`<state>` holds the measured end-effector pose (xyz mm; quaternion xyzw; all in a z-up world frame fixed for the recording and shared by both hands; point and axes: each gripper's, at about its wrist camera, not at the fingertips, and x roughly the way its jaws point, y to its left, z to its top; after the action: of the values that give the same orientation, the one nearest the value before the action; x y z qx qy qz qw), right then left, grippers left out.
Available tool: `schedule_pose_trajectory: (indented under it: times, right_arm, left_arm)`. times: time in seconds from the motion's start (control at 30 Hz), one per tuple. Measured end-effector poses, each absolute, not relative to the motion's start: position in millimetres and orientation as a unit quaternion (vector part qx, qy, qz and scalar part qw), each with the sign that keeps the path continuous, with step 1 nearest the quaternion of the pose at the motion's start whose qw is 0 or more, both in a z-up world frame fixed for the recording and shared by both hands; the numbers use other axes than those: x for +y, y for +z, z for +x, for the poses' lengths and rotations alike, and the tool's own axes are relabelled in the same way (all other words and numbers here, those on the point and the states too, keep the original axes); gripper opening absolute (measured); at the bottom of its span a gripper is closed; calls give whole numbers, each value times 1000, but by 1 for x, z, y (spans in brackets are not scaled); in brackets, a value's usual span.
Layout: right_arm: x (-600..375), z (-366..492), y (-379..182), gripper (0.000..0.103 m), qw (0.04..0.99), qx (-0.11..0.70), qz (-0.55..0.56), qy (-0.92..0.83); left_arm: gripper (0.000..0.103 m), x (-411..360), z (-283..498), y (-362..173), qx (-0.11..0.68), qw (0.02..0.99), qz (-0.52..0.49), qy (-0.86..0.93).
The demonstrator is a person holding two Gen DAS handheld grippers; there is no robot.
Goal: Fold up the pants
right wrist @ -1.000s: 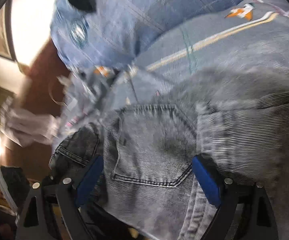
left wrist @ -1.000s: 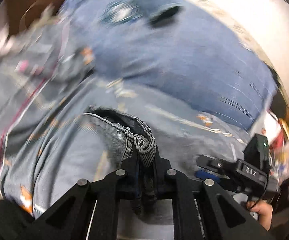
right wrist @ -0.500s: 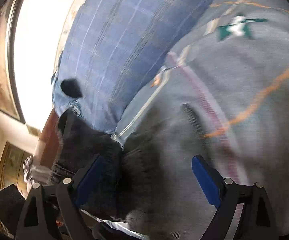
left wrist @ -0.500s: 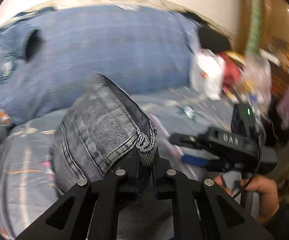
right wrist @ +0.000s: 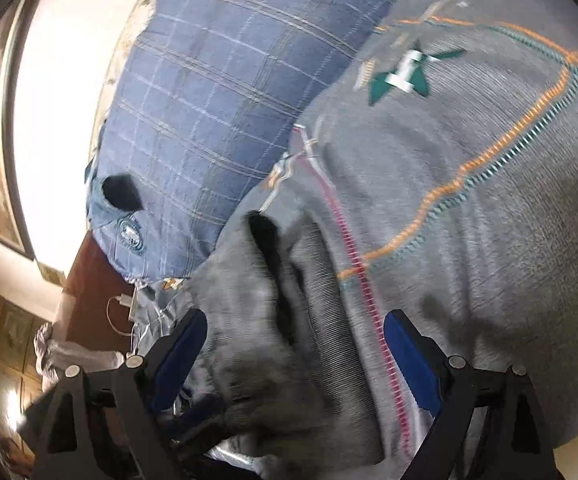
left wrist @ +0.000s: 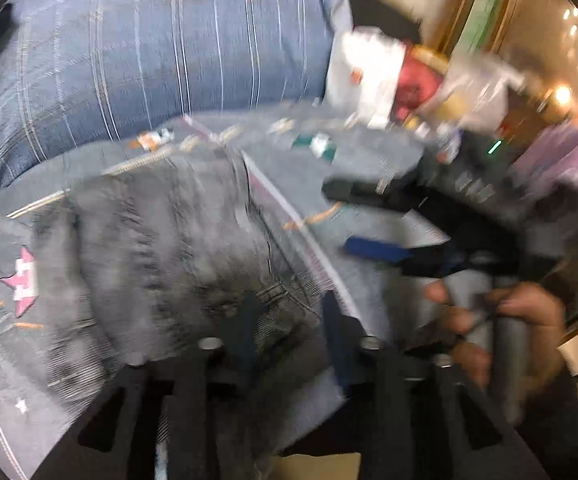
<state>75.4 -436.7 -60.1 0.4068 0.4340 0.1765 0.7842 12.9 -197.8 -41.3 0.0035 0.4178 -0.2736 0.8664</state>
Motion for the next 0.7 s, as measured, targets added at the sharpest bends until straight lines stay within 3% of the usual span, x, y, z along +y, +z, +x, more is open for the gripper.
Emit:
schedule_pose_trajectory:
  times: [0.07,0.13,0.2,0.3,0.43,0.6,0.7]
  right_arm:
    - [-430,68,-50,92,785,438,397,186]
    - [-425,58,-51,92,775,457,394,189]
    - [-414,53,-58,92,757,482,399,192]
    - [-399,50,-69,92,736,504,407,196]
    - [-377,51,-82,88,724,546,387,169]
    - [-367,61,-96,69,718,575,372,125]
    - [-364,66,-94,66,718,587,355,115]
  left_arm:
    - [58,-171,4,-21,393,878,-26,-273]
    - [63,-132,-2,-5,355,904,-49,-234]
    - [63,-111,-2,-6,344,918,-58,-189]
    - [63,-79,19,-35,395,906,-88,-119]
    - [63,-80,33,-63,417,902,-68,-92]
    - [64,-89,32,-71,419,903,-39,-87]
    - [64,-87,34,-72,423,901,-39,-88]
